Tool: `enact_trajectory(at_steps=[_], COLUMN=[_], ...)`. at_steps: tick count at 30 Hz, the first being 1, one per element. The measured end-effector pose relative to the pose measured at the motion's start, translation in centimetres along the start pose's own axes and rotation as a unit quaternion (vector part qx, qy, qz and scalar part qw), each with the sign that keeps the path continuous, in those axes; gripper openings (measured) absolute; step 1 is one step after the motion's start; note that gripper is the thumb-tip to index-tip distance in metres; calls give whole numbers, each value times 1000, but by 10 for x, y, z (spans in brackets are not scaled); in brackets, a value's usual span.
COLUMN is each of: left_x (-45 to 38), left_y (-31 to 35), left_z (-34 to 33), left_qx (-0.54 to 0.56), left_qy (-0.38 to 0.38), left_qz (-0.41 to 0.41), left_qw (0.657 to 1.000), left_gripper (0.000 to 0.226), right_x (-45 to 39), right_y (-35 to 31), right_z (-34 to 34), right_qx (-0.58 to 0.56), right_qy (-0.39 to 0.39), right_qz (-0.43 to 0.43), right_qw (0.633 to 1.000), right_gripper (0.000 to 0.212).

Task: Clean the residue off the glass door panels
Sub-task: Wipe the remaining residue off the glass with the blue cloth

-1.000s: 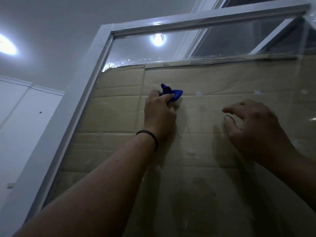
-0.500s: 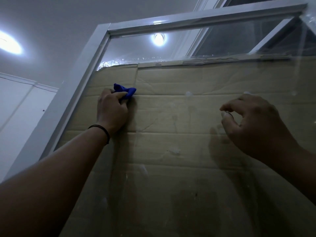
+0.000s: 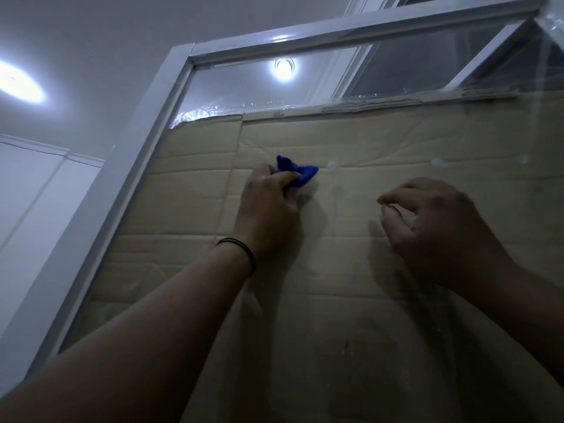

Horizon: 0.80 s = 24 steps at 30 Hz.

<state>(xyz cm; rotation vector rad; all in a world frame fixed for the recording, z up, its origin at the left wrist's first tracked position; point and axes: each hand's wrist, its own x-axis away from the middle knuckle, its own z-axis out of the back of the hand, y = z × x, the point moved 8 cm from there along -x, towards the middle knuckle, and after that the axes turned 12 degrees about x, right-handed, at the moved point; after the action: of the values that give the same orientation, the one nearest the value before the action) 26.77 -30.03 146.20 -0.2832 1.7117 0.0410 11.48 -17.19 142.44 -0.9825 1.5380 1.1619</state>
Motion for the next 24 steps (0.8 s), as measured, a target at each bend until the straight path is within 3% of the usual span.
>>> enact_trajectory(at_steps=[2, 5, 9, 17, 24], left_x=[-7, -16, -19, 0, 12], left_y=[-10, -39, -58, -12, 11], left_z=[22, 56, 48, 3, -18], left_qx=[-16, -25, -69, -55, 5], left_qy=[44, 115, 65, 45, 6], left_qz=[1, 67, 107, 42, 35], left_qw=[999, 991, 990, 997, 999], left_gripper=[29, 30, 33, 31, 31], right_x=[-2, -3, -3, -4, -2], right_y=[-1, 1, 6, 15, 19], right_z=[0, 1, -1, 5, 12], right_qx=[0, 14, 25, 36, 26], right_qy=[-5, -9, -21, -8, -5], right_qz=[8, 15, 18, 11, -2], right_qw=[1000, 1000, 999, 999, 1000], right_gripper=[22, 24, 27, 26, 26])
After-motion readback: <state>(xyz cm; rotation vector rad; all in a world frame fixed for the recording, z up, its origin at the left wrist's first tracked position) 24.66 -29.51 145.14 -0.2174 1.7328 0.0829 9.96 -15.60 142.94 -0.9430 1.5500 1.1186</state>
